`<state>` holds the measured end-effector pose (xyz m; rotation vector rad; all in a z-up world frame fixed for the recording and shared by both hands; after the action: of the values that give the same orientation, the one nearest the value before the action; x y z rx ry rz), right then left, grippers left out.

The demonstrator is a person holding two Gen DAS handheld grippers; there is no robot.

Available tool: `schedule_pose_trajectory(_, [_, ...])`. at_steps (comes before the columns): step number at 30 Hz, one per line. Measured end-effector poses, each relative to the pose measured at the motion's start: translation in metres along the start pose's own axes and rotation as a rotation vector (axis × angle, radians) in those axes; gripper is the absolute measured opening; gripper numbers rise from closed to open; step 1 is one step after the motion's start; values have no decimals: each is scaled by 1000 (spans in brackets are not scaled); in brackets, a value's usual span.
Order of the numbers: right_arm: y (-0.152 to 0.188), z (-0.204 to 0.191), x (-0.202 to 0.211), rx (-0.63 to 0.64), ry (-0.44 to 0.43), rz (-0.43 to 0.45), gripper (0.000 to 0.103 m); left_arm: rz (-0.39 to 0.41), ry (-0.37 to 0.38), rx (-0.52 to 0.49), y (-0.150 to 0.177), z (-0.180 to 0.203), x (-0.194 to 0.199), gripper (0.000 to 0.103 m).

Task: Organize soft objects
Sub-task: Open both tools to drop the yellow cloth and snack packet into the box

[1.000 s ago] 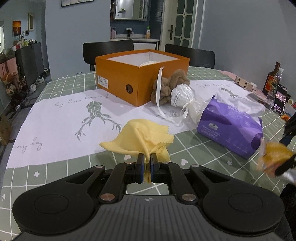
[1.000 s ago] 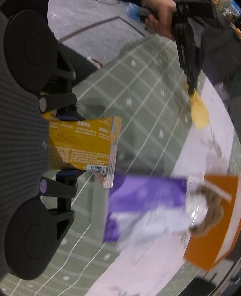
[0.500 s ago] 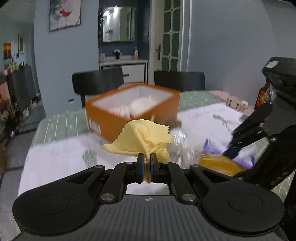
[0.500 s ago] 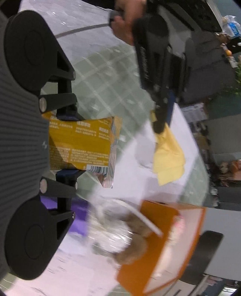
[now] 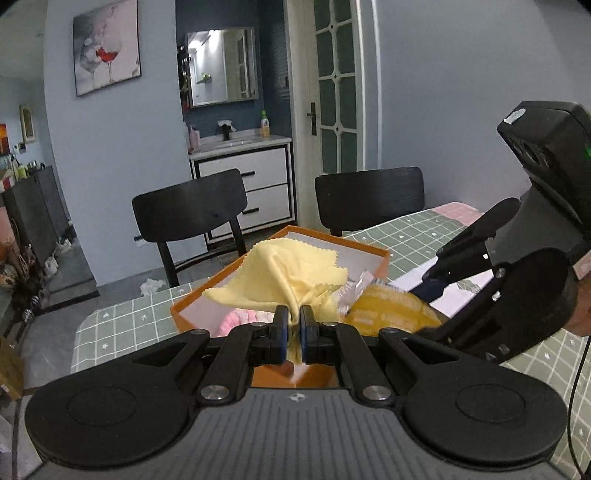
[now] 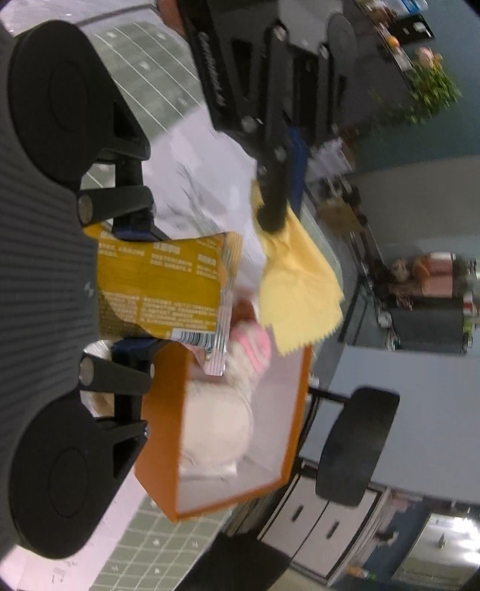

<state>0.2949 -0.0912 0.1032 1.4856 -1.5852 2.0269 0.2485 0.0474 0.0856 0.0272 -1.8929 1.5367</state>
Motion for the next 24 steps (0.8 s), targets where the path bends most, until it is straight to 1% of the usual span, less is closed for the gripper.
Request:
schedule_pose_trajectory(2, [-13,18,-9,-29,30,5,47,-22,-1,13,-5,-6,-17,7])
schedule_pose_trajectory(6, [-34,55,-34,-116,79,20,47,-72,-24,13,-3,-17,-54,7])
schedule_pose_trajectory(8, [-43,72,-47,-166,96,26,47,-102,-31,16,2,-21,-72,7])
schedule_pose_trajectory(11, [-54,86,-69,-205,129,33,47,-139,-29,22,9,-23,-95,7])
schedule_pose_trajectory(16, [-64,99,-104,-190,181,58,47,-214,-37,-7,28,-22,-124,7])
schedule_pose_trajectory(19, [-62,102,-127,-168,182,36,48,-255,-46,-31,38,-22,-141,7])
schedule_pose_trajectory(24, [-53,95,-154,-114,163,8,48,-301,-37,-53,52,-20,-152,7])
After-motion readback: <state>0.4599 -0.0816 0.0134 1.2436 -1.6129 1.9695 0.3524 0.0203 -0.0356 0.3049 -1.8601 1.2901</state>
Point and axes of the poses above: each gripper's, at about its wrist camera, not at the fingertips, and x roughly against the way its jaws point, z to its right, y to its underside, the point moved 7 cm from there along -x, roughly the way its jaws point, and after that the axes turned 1 degree about z, right-handed, at the moved point
